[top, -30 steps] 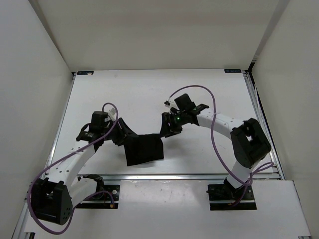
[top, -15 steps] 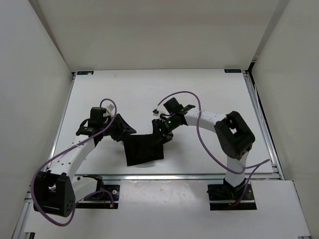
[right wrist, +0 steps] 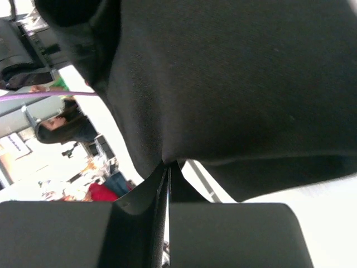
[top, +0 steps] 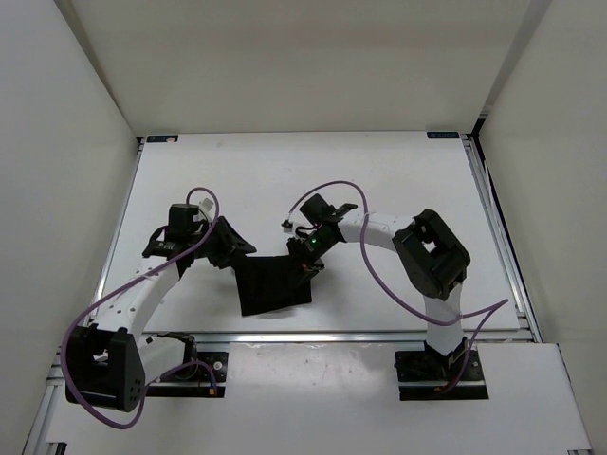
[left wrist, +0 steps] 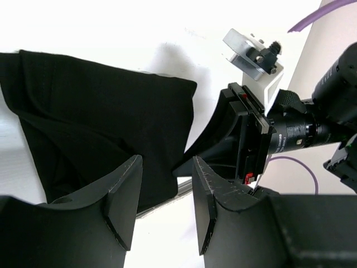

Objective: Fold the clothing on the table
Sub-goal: Fold the skirt

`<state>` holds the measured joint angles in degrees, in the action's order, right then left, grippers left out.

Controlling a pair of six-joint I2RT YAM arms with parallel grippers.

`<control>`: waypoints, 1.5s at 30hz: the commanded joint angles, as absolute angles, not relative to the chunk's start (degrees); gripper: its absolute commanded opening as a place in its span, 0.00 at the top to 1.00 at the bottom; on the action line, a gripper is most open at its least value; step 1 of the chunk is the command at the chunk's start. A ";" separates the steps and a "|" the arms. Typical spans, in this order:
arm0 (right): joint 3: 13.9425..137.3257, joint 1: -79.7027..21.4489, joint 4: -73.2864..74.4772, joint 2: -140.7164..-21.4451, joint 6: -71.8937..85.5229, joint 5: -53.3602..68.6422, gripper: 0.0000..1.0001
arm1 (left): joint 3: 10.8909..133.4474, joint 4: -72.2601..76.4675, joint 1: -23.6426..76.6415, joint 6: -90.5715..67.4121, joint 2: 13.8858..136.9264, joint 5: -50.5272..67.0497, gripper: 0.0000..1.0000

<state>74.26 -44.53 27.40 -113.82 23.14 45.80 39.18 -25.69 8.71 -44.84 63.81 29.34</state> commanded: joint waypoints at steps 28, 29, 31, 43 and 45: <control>79.71 -34.45 48.25 -98.26 18.55 12.28 0.67 | 39.02 -21.27 8.17 -47.37 62.93 29.88 0.50; 80.06 -34.11 47.64 -98.61 19.15 14.91 0.67 | 38.85 -20.49 8.26 -47.72 62.84 30.40 0.50; 79.72 -34.45 45.81 -99.75 19.86 19.13 0.67 | 38.50 -18.29 9.48 -48.25 63.98 30.50 0.50; 59.00 -34.63 32.87 -107.31 19.25 39.90 0.74 | 35.42 -15.82 10.90 -49.75 64.68 29.97 0.50; 55.39 -34.98 31.03 -106.18 19.07 39.64 0.74 | 35.42 -16.87 10.81 -49.31 64.68 29.53 0.50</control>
